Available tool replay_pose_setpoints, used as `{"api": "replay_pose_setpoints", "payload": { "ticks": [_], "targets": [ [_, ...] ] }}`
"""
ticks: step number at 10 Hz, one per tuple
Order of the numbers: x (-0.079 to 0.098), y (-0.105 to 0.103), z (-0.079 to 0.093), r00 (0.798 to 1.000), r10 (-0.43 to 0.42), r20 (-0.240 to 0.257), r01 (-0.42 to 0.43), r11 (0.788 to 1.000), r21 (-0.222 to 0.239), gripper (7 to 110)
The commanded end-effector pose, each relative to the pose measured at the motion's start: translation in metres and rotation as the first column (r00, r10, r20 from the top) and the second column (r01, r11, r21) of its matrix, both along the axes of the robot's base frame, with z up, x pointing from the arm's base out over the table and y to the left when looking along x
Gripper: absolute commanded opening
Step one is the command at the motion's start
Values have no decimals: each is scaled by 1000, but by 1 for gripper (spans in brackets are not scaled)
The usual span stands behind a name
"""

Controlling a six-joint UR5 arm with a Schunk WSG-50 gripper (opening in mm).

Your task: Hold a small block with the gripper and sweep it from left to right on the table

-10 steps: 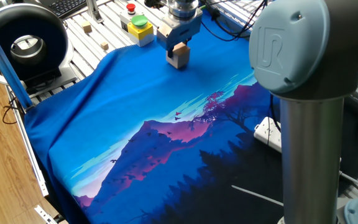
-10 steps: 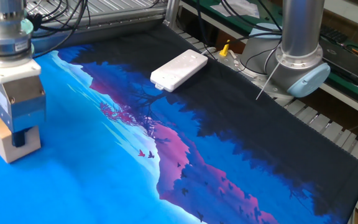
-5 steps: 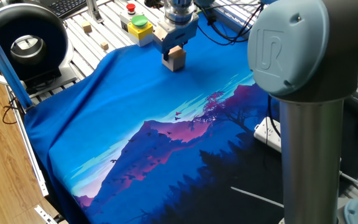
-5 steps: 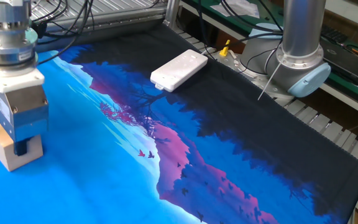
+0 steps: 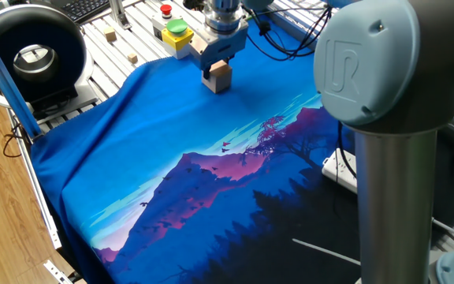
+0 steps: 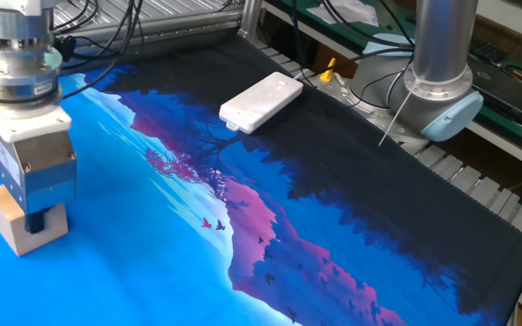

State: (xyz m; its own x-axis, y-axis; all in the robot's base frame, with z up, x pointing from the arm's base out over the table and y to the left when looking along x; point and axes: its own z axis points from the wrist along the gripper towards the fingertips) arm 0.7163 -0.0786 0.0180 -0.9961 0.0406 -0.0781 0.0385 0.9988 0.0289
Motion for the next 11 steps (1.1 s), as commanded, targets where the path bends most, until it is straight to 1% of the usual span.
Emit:
{"api": "replay_pose_setpoints", "payload": {
  "ticks": [1, 2, 4, 8, 11],
  "targets": [
    [-1, 13, 1, 1000, -29, 3, 29, 1000, 8, 7],
    [-1, 22, -1, 999, -40, 6, 40, 999, 9, 7],
    [-1, 32, -3, 998, -55, 8, 55, 998, 12, 7],
    [-6, 36, 4, 998, -64, 0, 64, 998, 17, 7],
    [-4, 53, 4, 996, -92, 3, 91, 996, 13, 7]
  ]
}}
